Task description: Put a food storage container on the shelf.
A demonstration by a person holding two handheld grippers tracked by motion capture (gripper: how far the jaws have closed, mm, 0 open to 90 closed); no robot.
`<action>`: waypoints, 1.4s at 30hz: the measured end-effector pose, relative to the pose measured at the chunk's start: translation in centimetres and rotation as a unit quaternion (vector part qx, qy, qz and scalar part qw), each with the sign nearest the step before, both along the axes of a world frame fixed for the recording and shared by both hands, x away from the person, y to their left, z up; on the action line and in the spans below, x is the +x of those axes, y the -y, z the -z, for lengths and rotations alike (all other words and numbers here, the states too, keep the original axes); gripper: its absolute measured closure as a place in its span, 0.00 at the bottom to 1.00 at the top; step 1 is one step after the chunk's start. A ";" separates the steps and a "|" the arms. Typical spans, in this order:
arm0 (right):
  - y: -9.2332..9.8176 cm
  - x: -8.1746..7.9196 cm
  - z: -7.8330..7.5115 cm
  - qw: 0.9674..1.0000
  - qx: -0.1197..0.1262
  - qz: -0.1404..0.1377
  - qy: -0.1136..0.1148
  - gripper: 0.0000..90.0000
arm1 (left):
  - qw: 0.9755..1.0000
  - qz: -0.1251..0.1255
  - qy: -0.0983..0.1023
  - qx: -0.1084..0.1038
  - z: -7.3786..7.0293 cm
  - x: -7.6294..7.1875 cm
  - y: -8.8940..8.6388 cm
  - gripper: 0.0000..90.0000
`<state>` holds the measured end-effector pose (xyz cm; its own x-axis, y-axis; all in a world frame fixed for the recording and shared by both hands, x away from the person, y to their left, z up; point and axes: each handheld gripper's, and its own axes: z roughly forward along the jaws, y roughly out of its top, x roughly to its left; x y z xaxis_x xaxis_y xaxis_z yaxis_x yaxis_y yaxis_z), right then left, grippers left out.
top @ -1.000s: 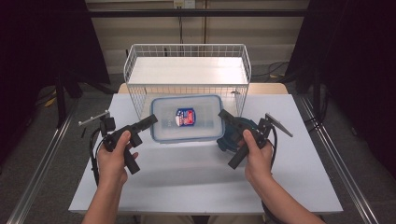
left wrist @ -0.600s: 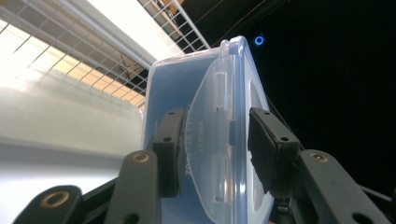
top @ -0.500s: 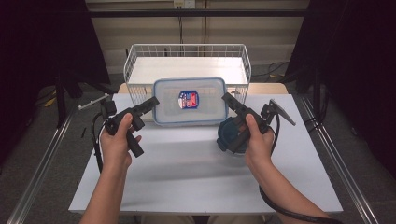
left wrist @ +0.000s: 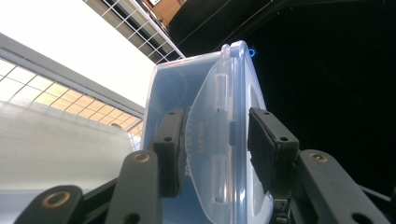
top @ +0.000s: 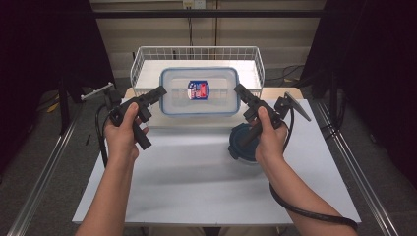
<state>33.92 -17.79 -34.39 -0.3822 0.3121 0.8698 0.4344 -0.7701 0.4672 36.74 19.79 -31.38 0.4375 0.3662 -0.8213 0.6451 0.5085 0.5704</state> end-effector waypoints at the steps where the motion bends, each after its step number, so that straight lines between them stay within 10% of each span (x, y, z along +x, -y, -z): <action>1: 0.0 0.2 0.0 1.000 -0.001 0.001 0.003 0.67 | 1.000 0.001 0.005 0.007 0.0 0.1 -0.1 0.65; 42: -0.1 5.6 -2.7 1.000 0.006 0.027 0.005 0.67 | 1.000 -0.012 0.013 -0.024 -2.2 6.2 0.7 0.65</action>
<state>39.53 -17.66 -31.72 -0.3743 0.3220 0.8696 0.3872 -0.7978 0.4621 42.94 19.13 -29.16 0.4502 0.3381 -0.8265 0.6177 0.5504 0.5617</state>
